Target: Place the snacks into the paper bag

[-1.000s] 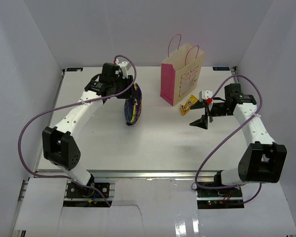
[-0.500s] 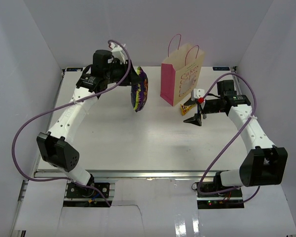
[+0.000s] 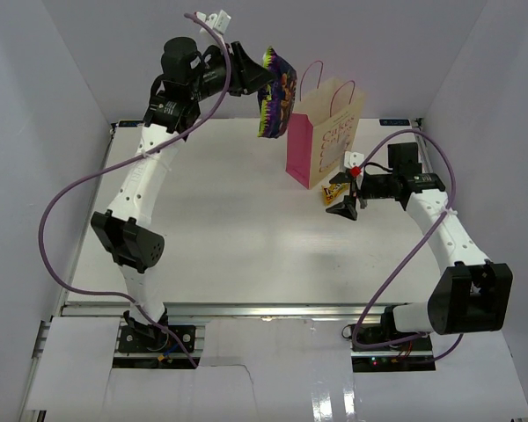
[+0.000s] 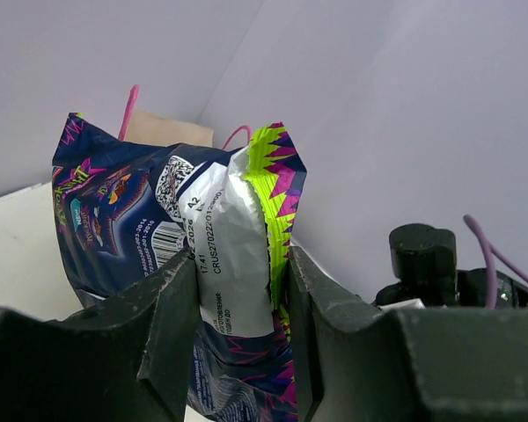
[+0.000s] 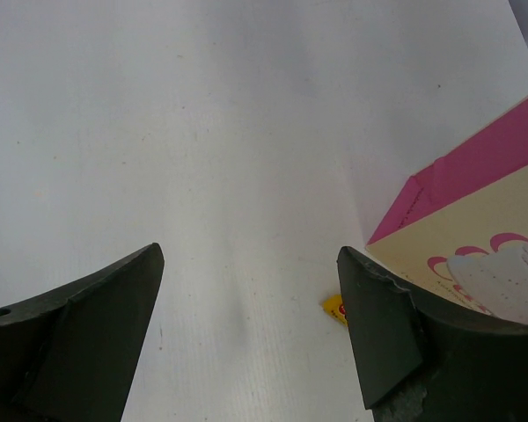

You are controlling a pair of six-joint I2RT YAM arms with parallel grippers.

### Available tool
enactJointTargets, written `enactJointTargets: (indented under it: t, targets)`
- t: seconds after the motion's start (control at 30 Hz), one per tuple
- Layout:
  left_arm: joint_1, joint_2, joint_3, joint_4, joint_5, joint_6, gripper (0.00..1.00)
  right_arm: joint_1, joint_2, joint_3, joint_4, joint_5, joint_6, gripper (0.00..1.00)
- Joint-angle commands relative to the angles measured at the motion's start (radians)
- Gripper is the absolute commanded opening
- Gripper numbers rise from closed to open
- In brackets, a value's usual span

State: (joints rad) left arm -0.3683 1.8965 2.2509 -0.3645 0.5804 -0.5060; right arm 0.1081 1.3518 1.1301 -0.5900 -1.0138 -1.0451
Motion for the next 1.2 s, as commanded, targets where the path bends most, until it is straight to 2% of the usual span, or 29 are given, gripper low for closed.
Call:
enactJointTargets:
  t: [0.0,0.1,0.2,0.33,0.5,0.57,0.6,0.63,0.7,0.73,0.77,0.8,0.83,0.9,0.93,1.03,1.1,1.17]
  targets:
    - [0.0,-0.027,0.073,0.254,0.049,-0.098,0.0,0.011,-0.033,-0.027,0.079,0.021,0.074,0.86]
    - [0.0,-0.016,0.084,0.282,0.039,-0.124,0.0,0.015,-0.036,-0.033,0.102,0.029,0.105,0.85]
    - [0.0,-0.033,0.075,0.279,0.033,-0.126,0.0,0.024,-0.055,-0.046,0.197,0.043,0.192,0.85]
    - [0.0,-0.068,0.058,0.279,0.013,-0.121,0.0,0.08,-0.066,-0.061,0.399,0.189,0.338,0.85]
    - [0.0,-0.076,0.058,0.32,0.013,-0.169,0.0,0.133,-0.052,-0.021,0.533,0.268,0.517,0.83]
    - [0.0,-0.073,0.055,0.34,0.021,-0.195,0.0,0.195,-0.059,-0.027,0.692,0.421,0.621,0.87]
    - [-0.001,-0.071,0.055,0.355,0.019,-0.215,0.0,0.22,-0.062,-0.021,0.726,0.481,0.71,0.87]
    - [-0.003,-0.067,0.053,0.357,0.016,-0.224,0.0,0.279,-0.062,-0.013,0.757,0.621,0.755,0.9]
    - [-0.006,-0.059,0.056,0.403,0.003,-0.247,0.0,0.385,-0.057,0.008,0.814,0.805,0.816,0.96]
    - [-0.009,-0.057,0.058,0.41,-0.002,-0.253,0.0,0.424,-0.057,0.007,0.84,0.877,0.82,0.99]
    - [-0.011,-0.054,0.061,0.418,-0.01,-0.262,0.0,0.465,-0.056,0.004,0.869,0.946,0.812,0.96]
    - [-0.014,-0.051,0.065,0.43,-0.014,-0.27,0.0,0.502,-0.053,-0.013,0.953,0.998,0.789,0.92]
    - [-0.017,-0.045,0.076,0.435,-0.019,-0.285,0.0,0.571,-0.048,-0.026,1.01,1.128,0.728,0.9]
    - [-0.018,-0.039,0.088,0.449,-0.022,-0.301,0.0,0.619,-0.014,-0.052,1.145,1.225,0.644,0.9]
    - [-0.021,-0.039,0.094,0.453,-0.024,-0.307,0.0,0.642,0.004,-0.061,1.273,1.304,0.587,0.9]
    - [-0.027,-0.039,0.096,0.472,-0.025,-0.33,0.0,0.648,0.087,-0.003,1.403,1.441,0.539,0.9]
    - [-0.029,-0.039,0.096,0.481,-0.025,-0.341,0.0,0.648,0.138,0.007,1.493,1.471,0.507,0.92]
    - [-0.032,-0.039,0.096,0.49,-0.025,-0.353,0.0,0.648,0.173,0.019,1.602,1.471,0.465,0.98]
